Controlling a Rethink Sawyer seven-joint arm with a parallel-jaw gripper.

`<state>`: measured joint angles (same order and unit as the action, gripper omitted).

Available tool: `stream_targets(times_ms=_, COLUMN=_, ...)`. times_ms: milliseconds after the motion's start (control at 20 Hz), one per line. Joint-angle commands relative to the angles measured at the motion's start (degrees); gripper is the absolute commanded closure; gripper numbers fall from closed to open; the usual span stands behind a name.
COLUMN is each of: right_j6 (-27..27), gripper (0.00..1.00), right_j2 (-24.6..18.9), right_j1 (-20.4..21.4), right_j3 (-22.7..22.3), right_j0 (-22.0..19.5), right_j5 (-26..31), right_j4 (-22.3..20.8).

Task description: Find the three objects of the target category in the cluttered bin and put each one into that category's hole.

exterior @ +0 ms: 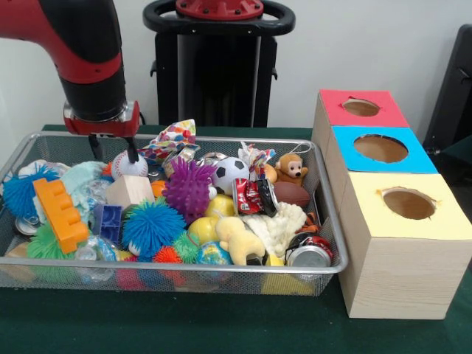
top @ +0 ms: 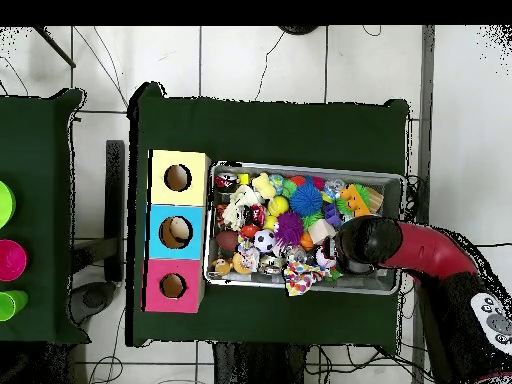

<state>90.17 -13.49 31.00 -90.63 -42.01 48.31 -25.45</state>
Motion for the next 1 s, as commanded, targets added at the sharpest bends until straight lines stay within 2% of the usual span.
stream_targets(times_ms=50, right_j6=2.71, gripper=0.00, right_j2=-2.06, right_j1=1.57, right_j3=-4.26, right_j0=-2.88, right_j5=-3.63, right_j4=3.13)
stream_targets(times_ms=250, right_j6=4.37, gripper=0.00, right_j2=-1.51, right_j1=-0.65, right_j3=-0.55, right_j0=-1.69, right_j5=-2.35, right_j4=3.89)
stream_targets(times_ms=650, right_j6=3.30, gripper=0.00, right_j2=-1.32, right_j1=-4.79, right_j3=8.73, right_j0=-0.49, right_j5=2.34, right_j4=4.73)
stream_targets(times_ms=1000, right_j6=5.51, gripper=0.00, right_j2=-0.67, right_j1=-8.54, right_j3=12.10, right_j0=0.08, right_j5=-0.70, right_j4=5.08)
